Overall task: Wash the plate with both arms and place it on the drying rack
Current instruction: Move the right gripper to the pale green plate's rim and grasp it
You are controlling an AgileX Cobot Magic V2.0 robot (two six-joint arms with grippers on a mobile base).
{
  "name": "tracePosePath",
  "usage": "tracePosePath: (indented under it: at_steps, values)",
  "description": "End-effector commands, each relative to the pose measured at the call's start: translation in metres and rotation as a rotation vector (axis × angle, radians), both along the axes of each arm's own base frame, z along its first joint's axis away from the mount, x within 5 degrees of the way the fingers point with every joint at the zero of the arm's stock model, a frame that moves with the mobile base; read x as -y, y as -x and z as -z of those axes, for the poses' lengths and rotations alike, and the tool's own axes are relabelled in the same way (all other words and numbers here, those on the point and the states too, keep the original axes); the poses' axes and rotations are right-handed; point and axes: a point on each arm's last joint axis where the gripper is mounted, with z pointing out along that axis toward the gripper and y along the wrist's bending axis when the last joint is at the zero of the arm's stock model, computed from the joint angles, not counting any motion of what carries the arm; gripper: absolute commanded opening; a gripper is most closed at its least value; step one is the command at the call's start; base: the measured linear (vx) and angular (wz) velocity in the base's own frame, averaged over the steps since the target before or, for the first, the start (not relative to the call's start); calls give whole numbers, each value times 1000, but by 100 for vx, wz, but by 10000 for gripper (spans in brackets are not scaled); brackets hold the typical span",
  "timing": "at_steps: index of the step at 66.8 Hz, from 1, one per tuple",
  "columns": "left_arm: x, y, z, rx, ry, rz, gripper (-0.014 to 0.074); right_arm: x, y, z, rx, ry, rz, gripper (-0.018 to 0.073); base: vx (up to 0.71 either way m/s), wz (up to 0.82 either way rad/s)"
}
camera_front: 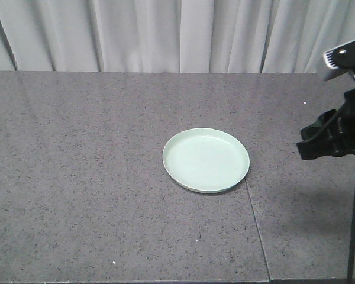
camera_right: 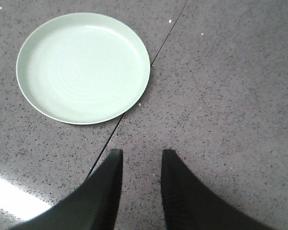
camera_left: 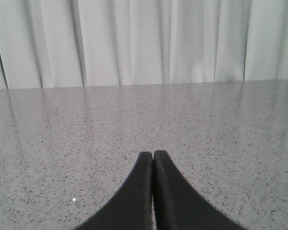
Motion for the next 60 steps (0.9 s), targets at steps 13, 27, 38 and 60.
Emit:
tracePosePath:
  at_steps: [13, 27, 38, 60]
  values:
    - [1, 3, -17, 116, 19, 11, -6, -10, -40, 8, -91, -7, 76, 357, 0, 0]
    - [1, 3, -17, 116, 19, 11, -6, -20, -69, 18, -135, -39, 78, 431, 0, 0]
    - [1, 3, -17, 116, 19, 11, -6, -28, -93, 24, -166, -90, 102, 431, 0, 0]
    - [1, 3, -17, 116, 19, 11, -6, -39, -132, 51, -266, -98, 116, 407, 0, 0]
